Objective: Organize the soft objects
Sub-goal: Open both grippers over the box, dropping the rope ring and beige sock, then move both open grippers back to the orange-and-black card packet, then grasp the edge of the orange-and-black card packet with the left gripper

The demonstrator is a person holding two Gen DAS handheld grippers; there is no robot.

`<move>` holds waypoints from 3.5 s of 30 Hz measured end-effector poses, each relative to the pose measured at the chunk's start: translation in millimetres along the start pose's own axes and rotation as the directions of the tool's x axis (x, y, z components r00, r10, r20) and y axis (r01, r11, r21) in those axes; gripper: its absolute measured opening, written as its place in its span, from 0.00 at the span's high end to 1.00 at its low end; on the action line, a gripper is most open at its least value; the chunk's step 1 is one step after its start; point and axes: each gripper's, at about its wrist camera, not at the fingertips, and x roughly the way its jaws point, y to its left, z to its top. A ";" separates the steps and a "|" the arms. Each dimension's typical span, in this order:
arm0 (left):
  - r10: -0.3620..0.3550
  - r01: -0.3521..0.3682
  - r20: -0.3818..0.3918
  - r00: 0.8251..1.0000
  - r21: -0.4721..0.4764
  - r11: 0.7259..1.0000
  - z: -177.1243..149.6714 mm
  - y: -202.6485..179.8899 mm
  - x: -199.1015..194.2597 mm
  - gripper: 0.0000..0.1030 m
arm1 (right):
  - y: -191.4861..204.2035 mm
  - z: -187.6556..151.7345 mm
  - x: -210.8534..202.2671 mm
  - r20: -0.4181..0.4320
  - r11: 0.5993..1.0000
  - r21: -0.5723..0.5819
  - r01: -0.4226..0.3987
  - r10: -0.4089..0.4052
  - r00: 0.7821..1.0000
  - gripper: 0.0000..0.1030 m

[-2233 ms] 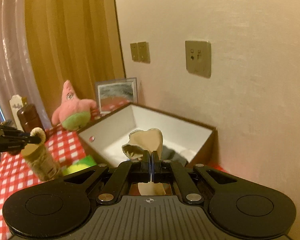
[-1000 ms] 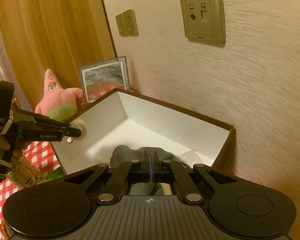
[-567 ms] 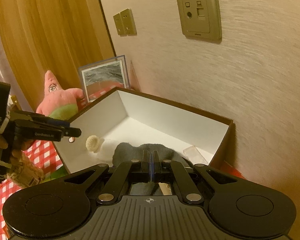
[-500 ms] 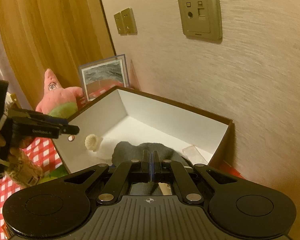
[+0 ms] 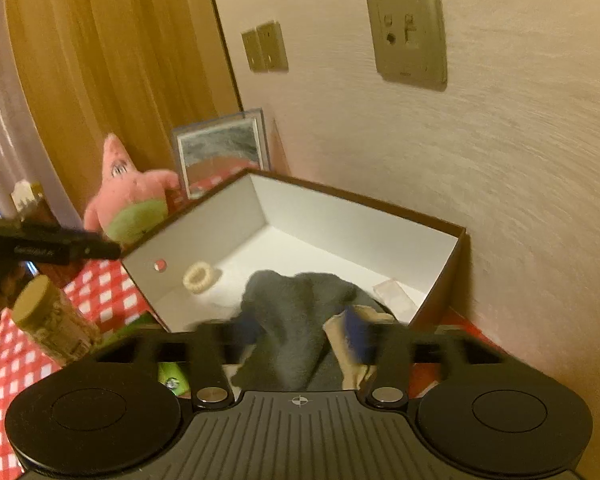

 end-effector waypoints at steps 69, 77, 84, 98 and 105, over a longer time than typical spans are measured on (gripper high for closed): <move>-0.134 0.048 -0.063 0.989 -0.720 0.692 -326.1 157.1 -138.1 0.54 | 306.4 -212.9 89.2 -0.419 0.864 -0.328 -0.382 0.230 0.878 0.77; -0.185 0.110 -0.001 0.983 -0.801 0.589 -339.3 168.7 -139.3 0.60 | 304.0 -214.9 84.7 -0.411 0.861 -0.336 -0.382 0.230 0.882 0.77; -0.212 0.131 0.021 0.977 -0.844 0.520 -345.9 170.3 -133.5 0.67 | 300.9 -213.9 82.0 -0.414 0.865 -0.324 -0.383 0.234 0.880 0.77; -0.191 0.124 0.017 0.982 -0.812 0.570 -337.6 156.7 -139.9 1.00 | 289.4 -214.2 73.8 -0.423 0.887 -0.259 -0.383 0.253 0.870 0.77; -0.200 0.145 0.029 0.979 -0.795 0.589 -327.9 147.7 -144.4 1.00 | 293.0 -210.4 54.8 -0.394 0.853 -0.298 -0.428 0.298 0.869 0.76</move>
